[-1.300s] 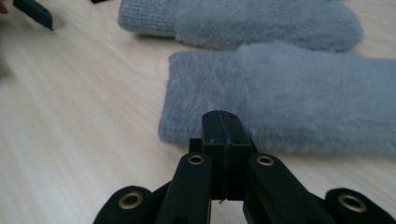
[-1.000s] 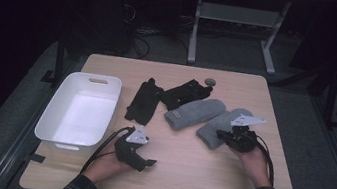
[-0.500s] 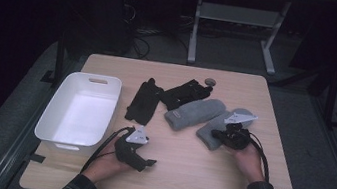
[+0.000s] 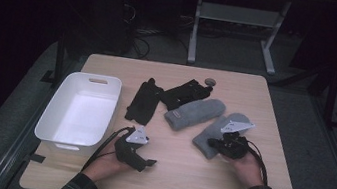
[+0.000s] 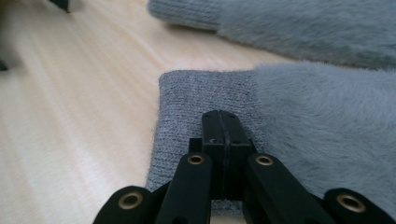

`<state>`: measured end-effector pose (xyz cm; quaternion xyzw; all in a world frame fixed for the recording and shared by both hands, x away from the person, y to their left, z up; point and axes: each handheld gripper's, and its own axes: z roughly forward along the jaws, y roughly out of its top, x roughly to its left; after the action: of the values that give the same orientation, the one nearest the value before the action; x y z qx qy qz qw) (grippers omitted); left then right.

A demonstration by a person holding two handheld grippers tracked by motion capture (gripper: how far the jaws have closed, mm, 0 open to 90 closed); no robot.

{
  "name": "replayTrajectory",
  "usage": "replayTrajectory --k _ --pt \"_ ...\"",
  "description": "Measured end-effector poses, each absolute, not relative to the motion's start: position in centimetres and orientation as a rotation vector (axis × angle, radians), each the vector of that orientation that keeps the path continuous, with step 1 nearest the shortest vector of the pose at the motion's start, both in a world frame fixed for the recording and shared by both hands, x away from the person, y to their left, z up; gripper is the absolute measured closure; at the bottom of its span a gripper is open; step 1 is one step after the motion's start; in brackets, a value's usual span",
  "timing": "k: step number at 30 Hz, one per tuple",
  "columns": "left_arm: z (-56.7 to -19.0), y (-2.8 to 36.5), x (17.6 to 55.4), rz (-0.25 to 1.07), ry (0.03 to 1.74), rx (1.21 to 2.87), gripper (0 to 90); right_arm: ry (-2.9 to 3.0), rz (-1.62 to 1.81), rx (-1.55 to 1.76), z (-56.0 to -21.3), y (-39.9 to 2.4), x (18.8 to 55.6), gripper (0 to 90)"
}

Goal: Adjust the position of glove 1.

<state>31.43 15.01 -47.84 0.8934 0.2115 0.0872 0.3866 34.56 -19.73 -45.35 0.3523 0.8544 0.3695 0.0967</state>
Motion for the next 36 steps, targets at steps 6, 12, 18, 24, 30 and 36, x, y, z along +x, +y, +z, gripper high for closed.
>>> replayTrajectory --k 6,12,18,24,30,36 --pt "-47.9 15.0 31.4 0.222 0.536 2.273 12.0 2.562 1.09 1.01 -45.2 -19.0 33.2 90.0" --pt "-47.9 15.0 31.5 0.223 0.536 2.274 11.9 2.583 1.096 0.987 -45.2 -18.6 32.3 90.0" --pt "-47.9 15.0 31.4 0.221 0.539 2.269 12.0 2.62 1.099 0.933 -45.0 -17.5 31.1 90.0" --pt "-47.9 15.0 31.4 0.221 0.539 2.269 11.9 2.663 1.113 0.874 -44.9 -16.2 30.0 90.0" --pt "-47.9 15.0 31.5 0.22 0.535 2.275 11.9 2.665 1.172 0.827 -44.3 -15.5 29.3 90.0" --pt "-47.9 15.0 31.4 0.218 0.54 2.271 12.0 2.593 1.203 0.861 -43.3 -17.0 30.6 90.0"
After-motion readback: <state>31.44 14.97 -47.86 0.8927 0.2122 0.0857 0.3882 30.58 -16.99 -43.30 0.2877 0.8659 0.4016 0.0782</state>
